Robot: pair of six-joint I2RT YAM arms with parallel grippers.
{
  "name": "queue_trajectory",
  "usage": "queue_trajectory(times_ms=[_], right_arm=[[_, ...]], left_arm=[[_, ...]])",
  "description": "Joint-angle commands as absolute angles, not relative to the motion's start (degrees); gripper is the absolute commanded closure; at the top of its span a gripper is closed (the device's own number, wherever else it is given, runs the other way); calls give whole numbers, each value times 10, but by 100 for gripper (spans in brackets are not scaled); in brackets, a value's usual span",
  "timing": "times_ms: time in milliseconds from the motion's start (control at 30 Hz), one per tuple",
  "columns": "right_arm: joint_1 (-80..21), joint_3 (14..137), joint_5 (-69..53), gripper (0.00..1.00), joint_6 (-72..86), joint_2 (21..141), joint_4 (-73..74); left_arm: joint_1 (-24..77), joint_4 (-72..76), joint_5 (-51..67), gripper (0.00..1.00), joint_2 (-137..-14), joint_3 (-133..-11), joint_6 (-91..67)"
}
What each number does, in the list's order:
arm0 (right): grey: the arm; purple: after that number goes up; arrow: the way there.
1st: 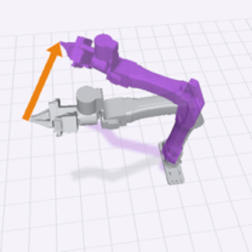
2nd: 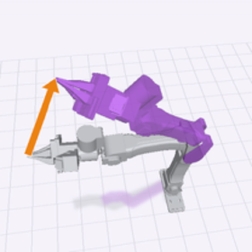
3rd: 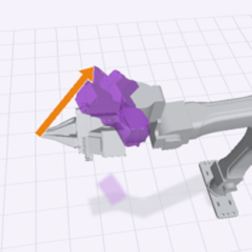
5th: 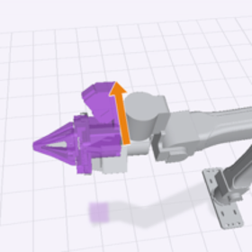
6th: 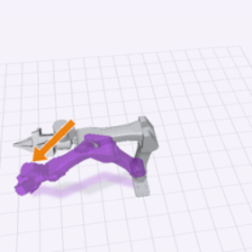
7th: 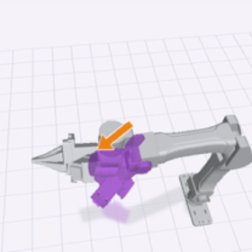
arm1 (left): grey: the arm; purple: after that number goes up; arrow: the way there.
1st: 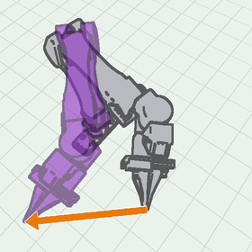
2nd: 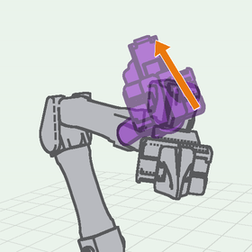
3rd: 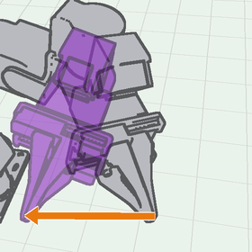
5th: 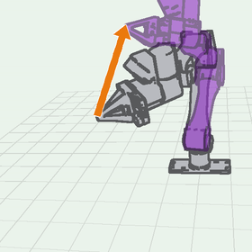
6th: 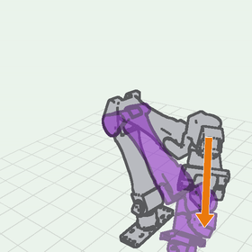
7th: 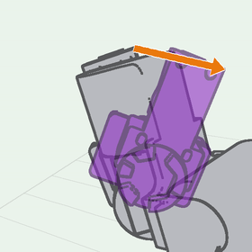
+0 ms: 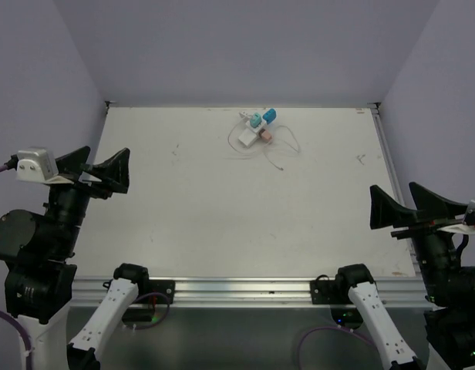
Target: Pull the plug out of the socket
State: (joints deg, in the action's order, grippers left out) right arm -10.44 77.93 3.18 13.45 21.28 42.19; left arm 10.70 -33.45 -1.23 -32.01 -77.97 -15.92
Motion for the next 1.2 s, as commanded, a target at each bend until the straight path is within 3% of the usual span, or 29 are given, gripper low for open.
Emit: queue_trajectory(times_ms=[0,433,800,1000,1167], right_arm=[[-105,770,13,1,134,220,399],[-105,738,47,1,171,259,431],[-104,647,-17,1,220,400,445],[-104,600,-54,1,237,491,334],[-104,611,-79,1,266,641,198]], left_arm=[[111,-304,-3,0,-323,-773,-165],[111,-280,-3,0,-323,-711,-163],[111,-225,18,0,-362,-531,-174],[111,-171,27,0,-395,-450,-178],[111,-134,14,0,-422,-390,-177]])
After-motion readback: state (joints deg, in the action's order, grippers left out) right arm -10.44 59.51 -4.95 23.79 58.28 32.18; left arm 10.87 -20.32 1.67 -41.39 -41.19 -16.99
